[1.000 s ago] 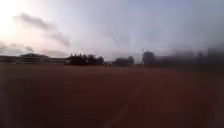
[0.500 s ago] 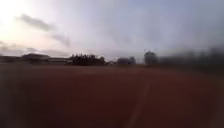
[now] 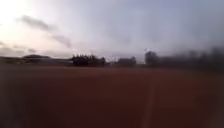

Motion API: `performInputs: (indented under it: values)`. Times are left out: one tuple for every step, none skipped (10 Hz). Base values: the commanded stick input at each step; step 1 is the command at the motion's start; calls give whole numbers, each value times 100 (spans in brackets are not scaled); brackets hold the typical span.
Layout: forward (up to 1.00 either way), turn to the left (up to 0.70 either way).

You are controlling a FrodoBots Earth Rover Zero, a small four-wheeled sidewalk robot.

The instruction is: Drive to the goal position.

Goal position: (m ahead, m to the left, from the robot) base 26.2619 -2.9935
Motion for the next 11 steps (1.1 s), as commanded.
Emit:
performInputs:
  values:
    - [70,0]
    - [70,0]
    - [70,0]
    - [70,0]
    - [70,0]
    - [70,0]
    - [70,0]
    - [70,0]
    - [70,1]
    - [70,1]
    - [70,-7]
